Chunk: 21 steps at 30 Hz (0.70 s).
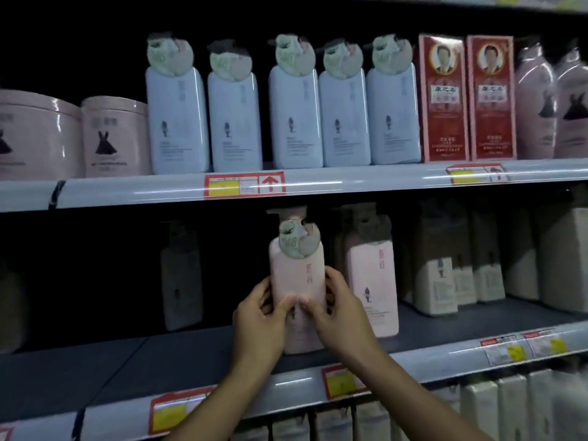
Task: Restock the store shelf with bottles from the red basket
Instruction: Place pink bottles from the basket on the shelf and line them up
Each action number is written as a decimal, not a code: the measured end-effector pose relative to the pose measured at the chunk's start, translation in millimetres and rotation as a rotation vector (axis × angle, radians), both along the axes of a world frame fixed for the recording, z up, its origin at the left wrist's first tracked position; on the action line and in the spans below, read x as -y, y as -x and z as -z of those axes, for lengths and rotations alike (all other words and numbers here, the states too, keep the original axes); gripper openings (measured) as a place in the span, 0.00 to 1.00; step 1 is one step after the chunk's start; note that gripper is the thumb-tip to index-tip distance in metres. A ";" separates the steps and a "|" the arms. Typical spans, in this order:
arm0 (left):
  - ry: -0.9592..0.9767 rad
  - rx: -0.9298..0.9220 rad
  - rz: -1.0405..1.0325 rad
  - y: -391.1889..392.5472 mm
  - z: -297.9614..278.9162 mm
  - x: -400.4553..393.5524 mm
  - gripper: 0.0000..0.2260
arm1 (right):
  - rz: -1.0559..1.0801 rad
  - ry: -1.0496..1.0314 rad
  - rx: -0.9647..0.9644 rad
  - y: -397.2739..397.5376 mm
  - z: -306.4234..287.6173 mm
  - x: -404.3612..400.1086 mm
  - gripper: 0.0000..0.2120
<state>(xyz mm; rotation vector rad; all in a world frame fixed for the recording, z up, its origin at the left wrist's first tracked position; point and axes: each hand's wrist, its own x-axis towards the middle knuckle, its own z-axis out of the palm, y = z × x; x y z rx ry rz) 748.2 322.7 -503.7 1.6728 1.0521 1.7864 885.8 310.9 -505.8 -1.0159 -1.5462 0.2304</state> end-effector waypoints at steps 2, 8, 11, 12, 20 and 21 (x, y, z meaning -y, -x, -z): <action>0.035 -0.081 -0.035 -7.5 -5.1 -8.3 0.22 | 0.076 0.070 0.014 -1.0 -2.3 -5.4 0.22; 0.225 -0.298 -0.055 6.2 3.4 -13.6 0.29 | 0.250 0.197 0.075 4.6 8.6 -3.5 0.22; 0.268 -0.380 -0.130 5.4 10.3 -16.9 0.20 | 0.354 0.227 0.146 8.7 18.9 -3.3 0.18; 0.263 -0.395 -0.149 2.5 11.0 -18.8 0.19 | 0.380 0.228 0.147 9.7 20.2 -4.1 0.16; 0.272 -0.466 -0.244 -31.1 4.7 -42.1 0.17 | 0.495 0.273 0.131 11.1 17.9 -18.8 0.14; 0.270 -0.472 -0.256 -32.5 5.4 -43.9 0.16 | 0.501 0.273 0.133 11.2 19.2 -20.6 0.13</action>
